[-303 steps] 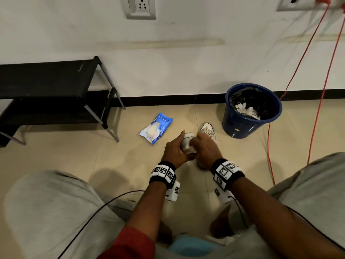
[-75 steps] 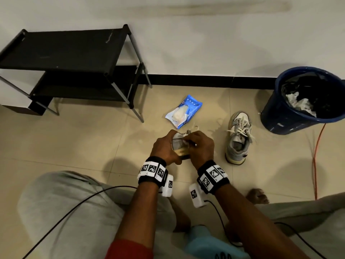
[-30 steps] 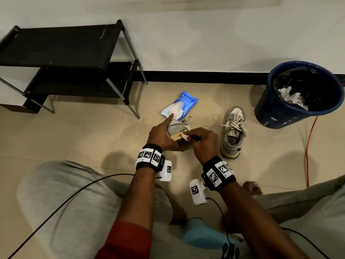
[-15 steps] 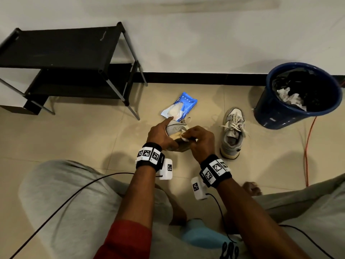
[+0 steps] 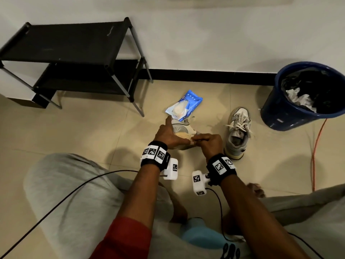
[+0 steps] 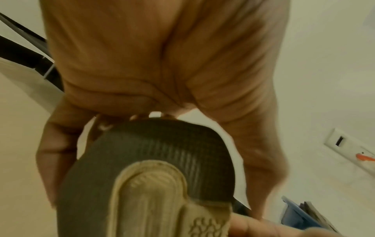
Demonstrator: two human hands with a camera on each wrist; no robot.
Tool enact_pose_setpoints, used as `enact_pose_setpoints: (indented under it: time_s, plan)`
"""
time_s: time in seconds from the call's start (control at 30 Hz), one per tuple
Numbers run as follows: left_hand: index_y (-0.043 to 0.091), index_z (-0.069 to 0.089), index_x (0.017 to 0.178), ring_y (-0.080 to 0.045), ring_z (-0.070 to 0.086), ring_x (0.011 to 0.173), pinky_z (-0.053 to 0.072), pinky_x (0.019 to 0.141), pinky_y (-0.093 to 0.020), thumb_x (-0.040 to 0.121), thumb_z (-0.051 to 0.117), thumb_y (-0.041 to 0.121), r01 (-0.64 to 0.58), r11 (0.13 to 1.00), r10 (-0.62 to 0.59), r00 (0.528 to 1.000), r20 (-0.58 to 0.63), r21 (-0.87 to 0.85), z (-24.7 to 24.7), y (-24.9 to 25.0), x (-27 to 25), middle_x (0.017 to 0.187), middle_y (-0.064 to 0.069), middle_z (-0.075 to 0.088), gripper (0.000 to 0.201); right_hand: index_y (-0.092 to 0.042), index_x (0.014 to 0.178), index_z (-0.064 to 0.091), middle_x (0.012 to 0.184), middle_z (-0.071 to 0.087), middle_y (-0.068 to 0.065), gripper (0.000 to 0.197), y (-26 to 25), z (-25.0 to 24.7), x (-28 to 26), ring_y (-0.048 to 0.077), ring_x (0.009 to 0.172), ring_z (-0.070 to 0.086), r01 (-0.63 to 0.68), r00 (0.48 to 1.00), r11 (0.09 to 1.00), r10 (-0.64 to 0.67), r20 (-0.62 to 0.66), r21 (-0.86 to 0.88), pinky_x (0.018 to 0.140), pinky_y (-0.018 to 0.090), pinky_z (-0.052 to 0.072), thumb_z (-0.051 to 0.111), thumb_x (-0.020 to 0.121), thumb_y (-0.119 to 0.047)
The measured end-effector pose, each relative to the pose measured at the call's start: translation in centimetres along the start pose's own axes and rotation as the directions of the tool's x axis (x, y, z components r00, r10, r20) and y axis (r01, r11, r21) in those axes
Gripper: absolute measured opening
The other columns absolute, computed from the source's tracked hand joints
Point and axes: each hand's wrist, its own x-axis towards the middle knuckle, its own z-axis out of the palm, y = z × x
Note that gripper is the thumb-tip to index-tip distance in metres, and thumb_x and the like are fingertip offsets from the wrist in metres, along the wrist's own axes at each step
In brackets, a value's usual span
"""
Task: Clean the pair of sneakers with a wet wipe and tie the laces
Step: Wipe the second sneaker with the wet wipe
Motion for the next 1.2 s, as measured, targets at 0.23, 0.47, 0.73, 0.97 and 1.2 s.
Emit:
enact_pose_setpoints:
  time_s: [0.23, 0.47, 0.73, 0.97, 1.2]
  plan:
    - [0.033, 0.044, 0.119, -0.009, 0.064, 0.098, 0.053, 0.08, -0.024, 0.042, 0.094, 0.041, -0.103, 0.967, 0.081, 0.992, -0.101, -0.235, 0.5, -1.2, 0.2, 0.106, 0.011, 0.067, 0.092, -0.015, 0.085, 0.079, 0.083, 0.075, 0.007, 0.03, -1.3, -0.1, 0.7, 0.019, 0.086, 0.07, -0.009, 1.0, 0.979, 0.008, 0.005, 0.202, 0.085, 0.035, 0.056, 0.082, 0.059, 0.0]
    - [0.039, 0.042, 0.133, -0.02, 0.058, 0.113, 0.047, 0.084, -0.023, 0.046, 0.098, 0.032, -0.022, 0.966, -0.002, 0.996, -0.092, -0.259, 3.9, -3.0, 0.7, 0.12, 0.002, 0.059, 0.104, -0.012, 0.096, 0.076, 0.093, 0.074, 0.009, 0.022, 1.4, -0.5, 1.3, 0.023, 0.088, 0.069, 0.124, 0.986, 0.875, -0.162, -0.042, -0.468, 0.081, 0.022, 0.048, 0.072, 0.074, -0.009]
    - [0.033, 0.03, 0.143, -0.026, 0.061, 0.11, 0.051, 0.09, -0.039, 0.05, 0.092, 0.045, -0.065, 0.986, 0.045, 0.99, -0.133, -0.151, 3.6, -3.1, 2.0, 0.121, -0.003, 0.063, 0.112, -0.009, 0.087, 0.077, 0.088, 0.062, 0.0, 0.023, -1.5, 4.4, 1.2, -0.001, 0.076, 0.057, 0.257, 0.957, 0.935, -0.281, -0.068, -0.245, 0.07, 0.011, 0.046, 0.064, 0.075, 0.007]
    - [0.031, 0.036, 0.125, -0.021, 0.059, 0.096, 0.042, 0.073, -0.028, 0.049, 0.089, 0.039, -0.085, 0.989, 0.07, 0.989, -0.129, -0.12, 3.6, -3.9, 1.9, 0.112, 0.006, 0.06, 0.094, -0.009, 0.096, 0.076, 0.093, 0.073, 0.007, 0.021, -1.2, 4.5, 3.9, 0.015, 0.086, 0.067, 0.15, 0.981, 0.963, -0.172, -0.086, -0.222, 0.078, 0.011, 0.045, 0.07, 0.076, -0.003]
    - [0.029, 0.031, 0.132, -0.024, 0.056, 0.106, 0.045, 0.081, -0.031, 0.048, 0.09, 0.035, -0.085, 0.993, 0.077, 0.992, -0.101, -0.078, 3.8, -3.5, 2.3, 0.124, 0.0, 0.054, 0.103, -0.011, 0.092, 0.077, 0.09, 0.074, 0.006, 0.016, 0.4, 2.8, 6.0, 0.015, 0.084, 0.067, 0.08, 0.98, 0.953, -0.128, -0.149, -0.291, 0.073, 0.009, 0.043, 0.072, 0.078, -0.009]
